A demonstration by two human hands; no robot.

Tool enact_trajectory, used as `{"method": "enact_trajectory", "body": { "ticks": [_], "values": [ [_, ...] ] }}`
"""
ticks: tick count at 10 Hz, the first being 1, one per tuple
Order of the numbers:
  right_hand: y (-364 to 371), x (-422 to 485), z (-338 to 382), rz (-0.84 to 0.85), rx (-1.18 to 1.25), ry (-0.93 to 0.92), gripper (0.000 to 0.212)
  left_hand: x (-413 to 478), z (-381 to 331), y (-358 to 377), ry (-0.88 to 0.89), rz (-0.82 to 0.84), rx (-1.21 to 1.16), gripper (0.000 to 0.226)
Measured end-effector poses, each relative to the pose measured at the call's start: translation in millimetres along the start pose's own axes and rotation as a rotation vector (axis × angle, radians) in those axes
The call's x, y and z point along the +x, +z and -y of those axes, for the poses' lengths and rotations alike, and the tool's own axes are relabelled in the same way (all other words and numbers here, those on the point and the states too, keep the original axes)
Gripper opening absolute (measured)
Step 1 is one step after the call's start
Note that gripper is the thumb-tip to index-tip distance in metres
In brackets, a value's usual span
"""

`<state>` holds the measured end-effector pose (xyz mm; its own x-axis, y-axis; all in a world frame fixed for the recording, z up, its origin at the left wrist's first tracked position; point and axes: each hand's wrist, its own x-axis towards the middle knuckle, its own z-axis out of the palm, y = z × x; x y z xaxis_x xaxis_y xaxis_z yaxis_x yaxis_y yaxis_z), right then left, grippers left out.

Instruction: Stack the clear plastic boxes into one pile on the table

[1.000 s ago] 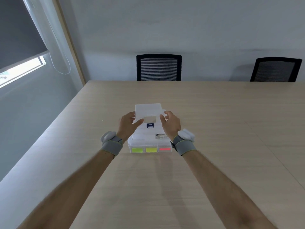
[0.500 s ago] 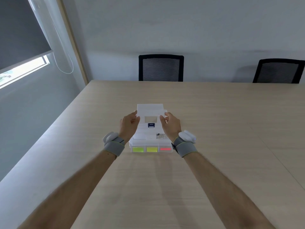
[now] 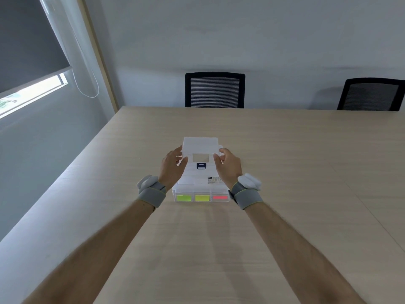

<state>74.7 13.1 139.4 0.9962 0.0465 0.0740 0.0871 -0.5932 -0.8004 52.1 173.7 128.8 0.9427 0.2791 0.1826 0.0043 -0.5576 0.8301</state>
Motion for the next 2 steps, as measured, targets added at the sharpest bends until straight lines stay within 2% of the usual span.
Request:
{"method": "enact_trajectory", "body": {
  "ticks": [1, 2],
  "values": [
    [-0.3, 0.5, -1.8, -0.003, 0.010, -0.021, 0.040, -2.4, 0.8, 1.6, 0.018, -0.026, -0.030, 0.044],
    [-4.3, 1.5, 1.7, -0.095, 0.072, -0.037, 0.036, -2.3, -1.5, -2.7, -0.011, -0.064, -0.086, 0.042]
  ]
}}
